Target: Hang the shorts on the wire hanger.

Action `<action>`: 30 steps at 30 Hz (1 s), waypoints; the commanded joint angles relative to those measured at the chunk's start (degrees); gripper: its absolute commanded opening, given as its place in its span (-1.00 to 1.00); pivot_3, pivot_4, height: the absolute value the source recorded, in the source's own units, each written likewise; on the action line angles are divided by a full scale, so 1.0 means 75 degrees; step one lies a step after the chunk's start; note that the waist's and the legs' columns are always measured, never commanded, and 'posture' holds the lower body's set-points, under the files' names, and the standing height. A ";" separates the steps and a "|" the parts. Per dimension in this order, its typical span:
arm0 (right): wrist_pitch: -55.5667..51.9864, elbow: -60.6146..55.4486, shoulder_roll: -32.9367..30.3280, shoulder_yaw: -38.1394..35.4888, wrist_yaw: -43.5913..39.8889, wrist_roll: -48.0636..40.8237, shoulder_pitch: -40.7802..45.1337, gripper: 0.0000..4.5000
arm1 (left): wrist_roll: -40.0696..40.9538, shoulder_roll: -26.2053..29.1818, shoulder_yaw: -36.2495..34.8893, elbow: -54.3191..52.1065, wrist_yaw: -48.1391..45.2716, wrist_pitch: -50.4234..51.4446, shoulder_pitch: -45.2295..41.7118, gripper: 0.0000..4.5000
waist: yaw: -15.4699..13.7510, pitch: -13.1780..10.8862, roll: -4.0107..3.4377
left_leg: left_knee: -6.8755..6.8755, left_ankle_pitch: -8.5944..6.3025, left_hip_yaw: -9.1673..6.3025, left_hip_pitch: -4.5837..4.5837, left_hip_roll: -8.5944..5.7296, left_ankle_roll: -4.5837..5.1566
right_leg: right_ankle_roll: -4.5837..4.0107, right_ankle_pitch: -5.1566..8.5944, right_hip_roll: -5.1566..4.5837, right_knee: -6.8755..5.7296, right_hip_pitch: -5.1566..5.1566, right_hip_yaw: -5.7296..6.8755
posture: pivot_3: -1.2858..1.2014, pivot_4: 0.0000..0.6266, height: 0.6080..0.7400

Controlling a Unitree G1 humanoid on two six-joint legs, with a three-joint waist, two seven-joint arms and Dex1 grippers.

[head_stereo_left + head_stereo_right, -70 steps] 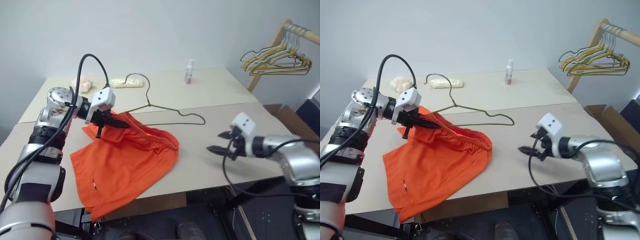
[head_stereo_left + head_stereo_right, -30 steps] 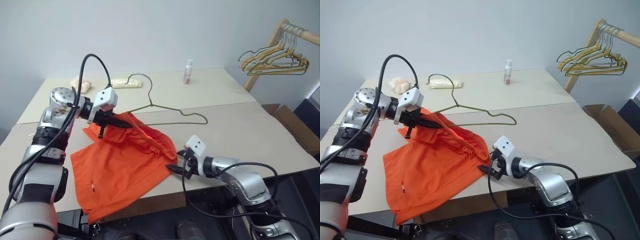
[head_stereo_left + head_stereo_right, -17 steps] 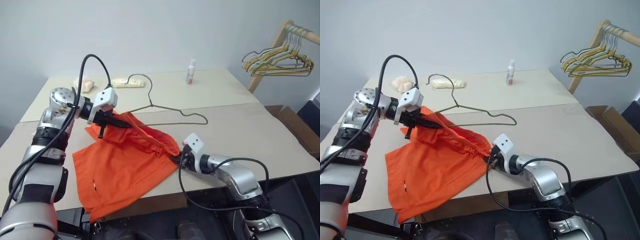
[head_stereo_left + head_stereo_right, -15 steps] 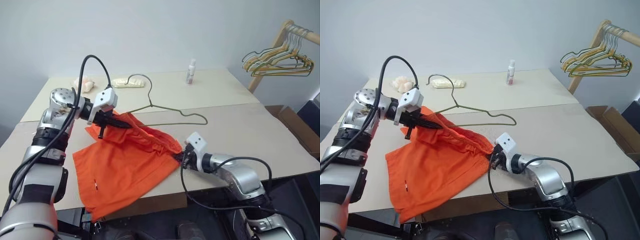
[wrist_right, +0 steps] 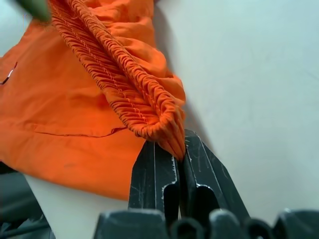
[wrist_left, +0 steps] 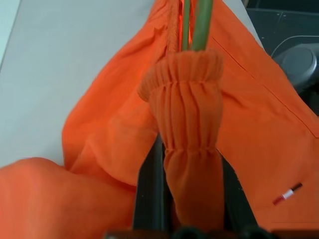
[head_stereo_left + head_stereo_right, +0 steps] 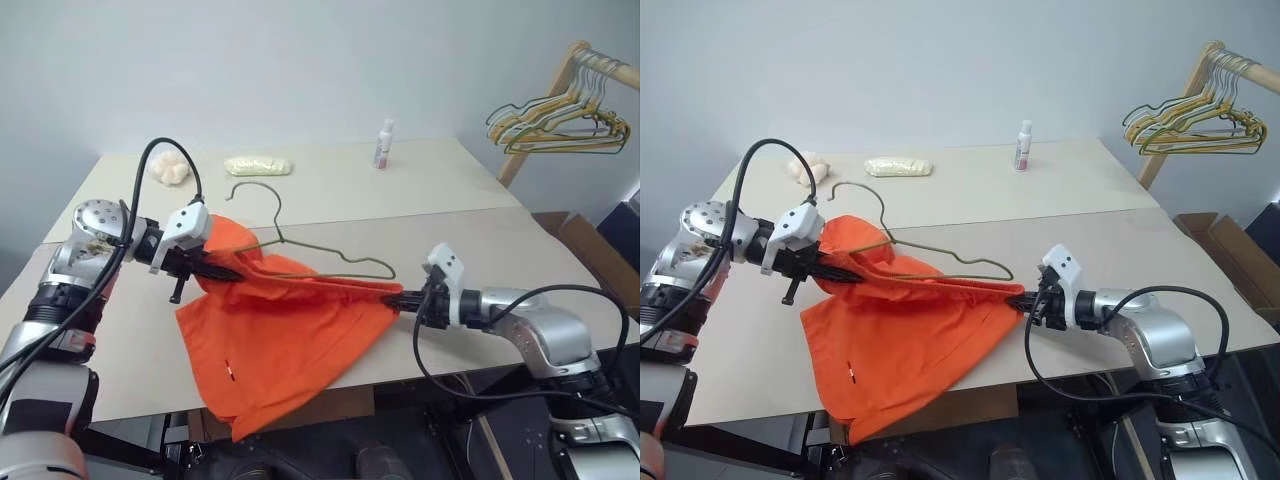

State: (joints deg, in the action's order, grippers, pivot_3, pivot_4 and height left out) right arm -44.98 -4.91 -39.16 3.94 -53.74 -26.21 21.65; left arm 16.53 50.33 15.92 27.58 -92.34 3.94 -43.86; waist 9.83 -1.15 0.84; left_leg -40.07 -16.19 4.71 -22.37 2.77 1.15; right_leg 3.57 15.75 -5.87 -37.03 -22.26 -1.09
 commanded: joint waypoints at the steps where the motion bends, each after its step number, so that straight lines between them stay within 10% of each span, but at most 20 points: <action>1: 0.0090 0.0411 -0.0590 -0.0445 -0.0132 0.0148 0.0133 -1.00 | -0.0242 0.0478 -0.0327 0.0102 0.0034 0.0057 0.0084 -1.00 | -0.0003 0.0000 0.0000 | 0.0000 0.0000 0.0000 0.0000 0.0000 0.0000 | 0.0000 0.0000 0.0000 0.0001 0.0000 0.0000 | -0.10 -1.00 1.00; 30: 0.0522 -0.0490 -0.1824 -0.0746 -0.1058 -0.0362 -0.0415 -1.00 | -0.1848 0.0137 0.0090 0.1291 0.1618 -0.0815 0.0065 -1.00 | -0.0038 0.0000 0.0001 | -0.0004 -0.0001 0.0005 0.0000 -0.0001 0.0001 | 0.0000 0.0000 -0.0001 0.0012 0.0000 0.0000 | -0.12 -1.00 1.00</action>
State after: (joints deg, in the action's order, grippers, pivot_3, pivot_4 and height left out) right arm -41.50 -9.77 -48.59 3.93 -61.69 -30.03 18.98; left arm 6.64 47.79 19.15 32.07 -82.48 -5.47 -42.66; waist 9.54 -1.15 0.85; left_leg -40.10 -16.19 4.75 -22.37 2.76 1.16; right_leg 3.57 15.75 -5.88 -36.94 -22.25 -1.09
